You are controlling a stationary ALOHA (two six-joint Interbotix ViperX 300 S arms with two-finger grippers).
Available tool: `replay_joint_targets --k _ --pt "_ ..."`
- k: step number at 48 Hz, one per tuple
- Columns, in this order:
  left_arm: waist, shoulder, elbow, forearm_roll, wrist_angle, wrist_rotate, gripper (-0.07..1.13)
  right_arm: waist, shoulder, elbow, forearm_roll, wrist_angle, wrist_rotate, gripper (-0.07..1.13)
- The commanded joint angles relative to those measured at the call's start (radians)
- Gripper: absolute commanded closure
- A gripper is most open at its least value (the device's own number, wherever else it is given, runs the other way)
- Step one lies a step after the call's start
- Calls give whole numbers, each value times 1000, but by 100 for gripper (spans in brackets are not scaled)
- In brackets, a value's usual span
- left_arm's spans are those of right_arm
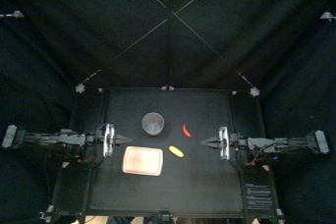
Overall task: Pick the corn then place it in the grey bowl
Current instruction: Pick the corn
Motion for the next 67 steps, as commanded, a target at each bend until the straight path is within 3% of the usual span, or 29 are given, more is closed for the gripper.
replay_joint_targets --k 1,13,31,37,56,59,67 --pt "23 -14 -12 0 -6 -2 109 -5 23 5 0 0 2 106" --pt "29 -52 -8 -2 -3 0 109 -31 55 -18 77 15 64 103" --pt "55 -57 -9 -2 74 0 109 -55 236 -98 141 235 207 96" --pt "64 -57 -8 -2 83 0 109 -54 305 -120 146 239 221 81" --pt "67 -57 -8 -2 100 0 109 -41 607 -242 207 239 218 5" --pt "67 -57 -8 -2 104 0 109 -38 664 -259 207 239 218 0" --pt "67 -57 -8 -2 114 0 109 -43 815 -304 206 250 218 1"
